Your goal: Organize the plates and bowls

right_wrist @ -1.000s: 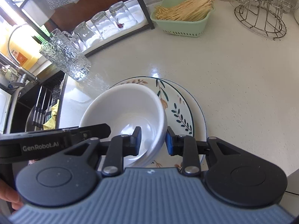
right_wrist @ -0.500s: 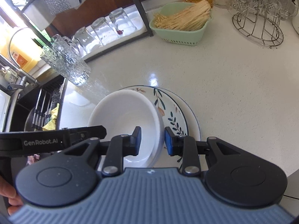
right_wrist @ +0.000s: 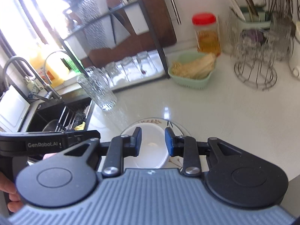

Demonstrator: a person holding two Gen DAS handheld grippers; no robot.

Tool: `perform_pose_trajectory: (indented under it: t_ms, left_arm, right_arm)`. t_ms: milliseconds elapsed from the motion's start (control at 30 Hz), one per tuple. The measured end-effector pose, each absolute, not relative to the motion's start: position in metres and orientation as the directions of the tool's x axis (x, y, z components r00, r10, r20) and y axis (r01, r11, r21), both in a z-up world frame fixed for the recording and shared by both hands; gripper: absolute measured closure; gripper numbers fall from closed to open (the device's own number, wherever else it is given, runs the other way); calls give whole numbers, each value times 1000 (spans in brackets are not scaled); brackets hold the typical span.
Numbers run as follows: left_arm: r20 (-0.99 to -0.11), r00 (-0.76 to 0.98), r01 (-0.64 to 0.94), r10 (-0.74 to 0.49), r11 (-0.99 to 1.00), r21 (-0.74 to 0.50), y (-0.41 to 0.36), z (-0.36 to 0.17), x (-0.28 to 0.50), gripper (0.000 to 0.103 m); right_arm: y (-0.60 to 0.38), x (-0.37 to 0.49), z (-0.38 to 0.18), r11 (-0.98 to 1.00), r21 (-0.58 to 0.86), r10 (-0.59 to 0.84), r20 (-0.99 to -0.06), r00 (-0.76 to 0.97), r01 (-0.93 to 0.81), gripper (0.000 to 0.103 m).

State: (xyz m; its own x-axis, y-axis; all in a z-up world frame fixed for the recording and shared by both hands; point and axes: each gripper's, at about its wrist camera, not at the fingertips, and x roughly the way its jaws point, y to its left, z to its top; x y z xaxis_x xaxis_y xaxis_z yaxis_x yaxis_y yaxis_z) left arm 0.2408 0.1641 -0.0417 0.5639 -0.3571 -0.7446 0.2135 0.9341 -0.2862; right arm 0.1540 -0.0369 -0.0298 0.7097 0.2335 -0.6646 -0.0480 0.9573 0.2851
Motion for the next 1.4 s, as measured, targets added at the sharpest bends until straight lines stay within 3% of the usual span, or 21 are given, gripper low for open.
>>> perform_pose_trajectory:
  t_ms: [33,133,200,367,900,1400]
  left_arm:
    - [-732,585,211,-349,937,-279,163,-35,232,56]
    - [-703,636,179,-317,947,-266,160,-21,206,33]
    - [-693,662,148,-285,956,-252,156,-12,188,18]
    - [-663,711,130,-237,970,-207,148,0,136,7]
    - [-655,739,86,-161,986,-145,129,7,0,5]
    - [-643,753,77,-142,989,-129,120,5,-60,5]
  right_arm:
    - [-39,148,-25,958,280,240,-649,722,-67,52]
    - [-46,129,-14,966,238,226,-608,761,-97,18]
    - [-50,117,-10,973,204,209,-607,767,-103,17]
    - [-59,80,-3,971,198,223,-567,793,-132,17]
    - [-68,-34,9,964,215,246,-491,836,-157,17]
    - [-74,-85,1,961,229,248,-469,848,-155,17]
